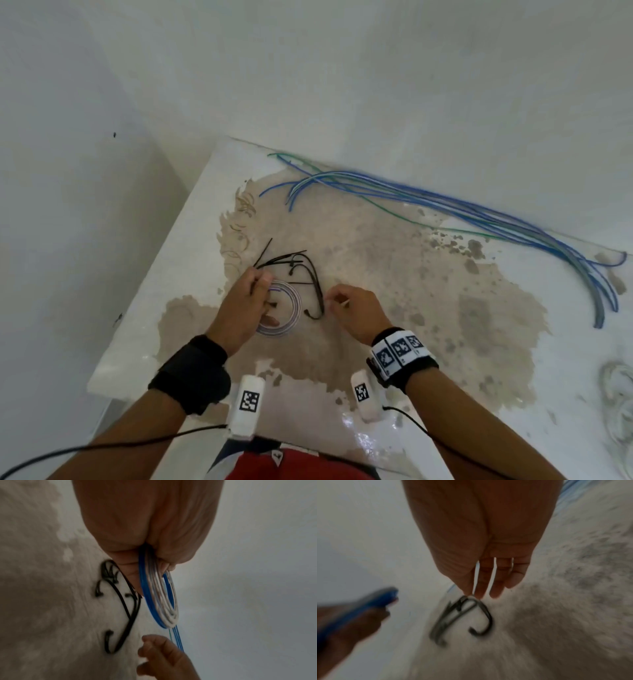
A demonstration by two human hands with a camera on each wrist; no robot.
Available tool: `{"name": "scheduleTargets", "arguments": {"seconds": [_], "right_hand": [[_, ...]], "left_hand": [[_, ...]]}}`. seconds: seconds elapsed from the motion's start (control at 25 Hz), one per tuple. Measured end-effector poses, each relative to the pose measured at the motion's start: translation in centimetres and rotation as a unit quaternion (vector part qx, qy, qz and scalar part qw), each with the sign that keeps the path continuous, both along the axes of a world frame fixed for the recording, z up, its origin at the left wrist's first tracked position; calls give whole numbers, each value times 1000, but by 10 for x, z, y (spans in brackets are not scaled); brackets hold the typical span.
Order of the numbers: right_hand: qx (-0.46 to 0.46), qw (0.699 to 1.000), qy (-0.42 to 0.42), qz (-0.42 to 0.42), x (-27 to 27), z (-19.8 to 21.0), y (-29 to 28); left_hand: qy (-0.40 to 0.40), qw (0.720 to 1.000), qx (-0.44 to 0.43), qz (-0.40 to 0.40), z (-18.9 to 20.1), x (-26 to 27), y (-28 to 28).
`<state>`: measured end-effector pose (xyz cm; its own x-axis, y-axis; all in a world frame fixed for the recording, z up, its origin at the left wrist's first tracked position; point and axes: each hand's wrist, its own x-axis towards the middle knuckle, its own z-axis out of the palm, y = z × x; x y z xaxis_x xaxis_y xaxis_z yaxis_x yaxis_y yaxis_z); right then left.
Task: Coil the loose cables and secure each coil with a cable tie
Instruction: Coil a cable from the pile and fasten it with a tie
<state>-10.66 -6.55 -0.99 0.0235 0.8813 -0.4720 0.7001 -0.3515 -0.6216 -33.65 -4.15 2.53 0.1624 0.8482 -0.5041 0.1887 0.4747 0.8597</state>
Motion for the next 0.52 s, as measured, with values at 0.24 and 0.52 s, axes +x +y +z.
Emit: {"name": "scheduleTargets", "arguments": {"seconds": [0.24,0.52], "right_hand": [[12,986,-131,104,-34,-39,-10],[57,987,47,-143,-24,-7,-12]], "left_hand": [[-11,1000,-7,-7,-15,-36,22],[-12,999,-15,-31,-14,-22,25]]}}
